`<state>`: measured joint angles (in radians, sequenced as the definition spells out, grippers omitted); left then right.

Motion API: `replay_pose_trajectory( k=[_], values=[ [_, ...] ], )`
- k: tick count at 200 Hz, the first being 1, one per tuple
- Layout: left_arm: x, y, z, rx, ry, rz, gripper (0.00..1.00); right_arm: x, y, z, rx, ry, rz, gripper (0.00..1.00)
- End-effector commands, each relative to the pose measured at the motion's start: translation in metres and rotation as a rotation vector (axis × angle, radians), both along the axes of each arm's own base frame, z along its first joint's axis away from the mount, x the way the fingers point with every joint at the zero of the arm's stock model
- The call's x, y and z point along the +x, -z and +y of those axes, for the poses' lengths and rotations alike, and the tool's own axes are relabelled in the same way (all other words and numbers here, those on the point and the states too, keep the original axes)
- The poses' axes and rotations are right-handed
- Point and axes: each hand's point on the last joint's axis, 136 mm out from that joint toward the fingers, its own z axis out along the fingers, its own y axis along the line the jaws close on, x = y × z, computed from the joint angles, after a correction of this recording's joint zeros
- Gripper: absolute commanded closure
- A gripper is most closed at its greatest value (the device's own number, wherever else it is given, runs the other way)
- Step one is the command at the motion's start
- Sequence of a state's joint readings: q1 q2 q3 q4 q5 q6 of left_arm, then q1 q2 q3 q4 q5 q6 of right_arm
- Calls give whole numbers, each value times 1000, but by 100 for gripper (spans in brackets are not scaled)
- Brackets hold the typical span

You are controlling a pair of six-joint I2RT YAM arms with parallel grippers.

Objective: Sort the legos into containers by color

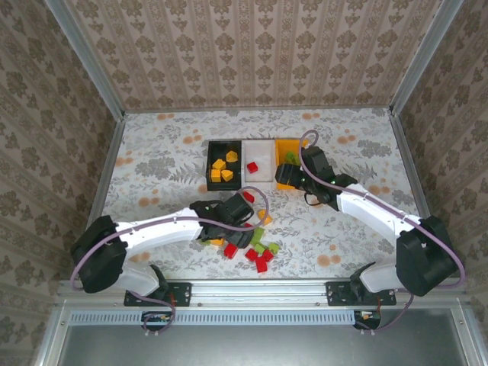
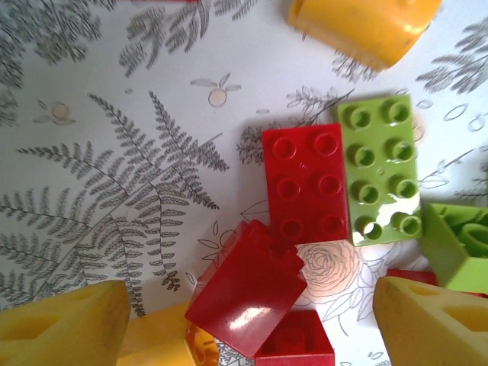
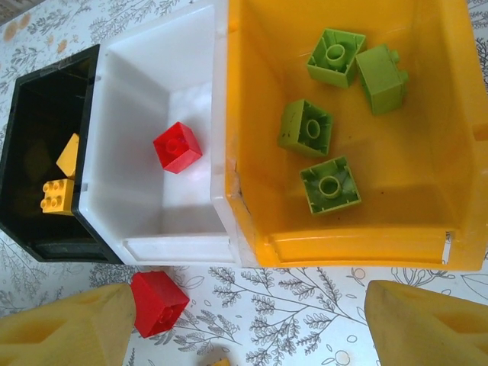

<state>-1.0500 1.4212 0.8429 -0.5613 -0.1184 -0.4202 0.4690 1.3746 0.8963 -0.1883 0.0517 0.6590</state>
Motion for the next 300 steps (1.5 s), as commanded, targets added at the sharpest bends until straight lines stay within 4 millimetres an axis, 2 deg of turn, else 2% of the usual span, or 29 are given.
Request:
replay_pose_trajectory(
  k=[1,42,95,122,156,182,217,238,261,280,300],
  values=[
    [-7,15,8,57,39,62,15,-3,-8,-3,24,7,-22,19],
    [4,29,10,70,26,70,20,-4,-16,-8,27,20,-41,19],
    [3,36,3,45,41,104,43,-4,-15,-16,25,37,-41,19],
    [2,38,6,59,34,109,54,-4,-12,-17,31,41,-33,19],
    [5,25,4,40,27,80,66,-3,-12,-21,37,56,-35,19],
    [16,4,-1,23,15,24,70,-3,-16,-26,41,70,-44,19],
    [58,-57,-38,-116,0,-122,70,-7,-15,-34,38,86,-45,19],
    [94,-81,-62,-190,-25,-184,70,-10,-11,-37,33,88,-35,19],
    [141,-89,-72,-206,-91,-228,71,-13,-7,-39,30,87,-27,19],
    [179,-86,-74,-208,-152,-243,71,-15,-7,-39,25,83,-26,19],
    [208,-81,-79,-203,-184,-246,71,-18,-6,-39,21,74,-24,19]
  ],
)
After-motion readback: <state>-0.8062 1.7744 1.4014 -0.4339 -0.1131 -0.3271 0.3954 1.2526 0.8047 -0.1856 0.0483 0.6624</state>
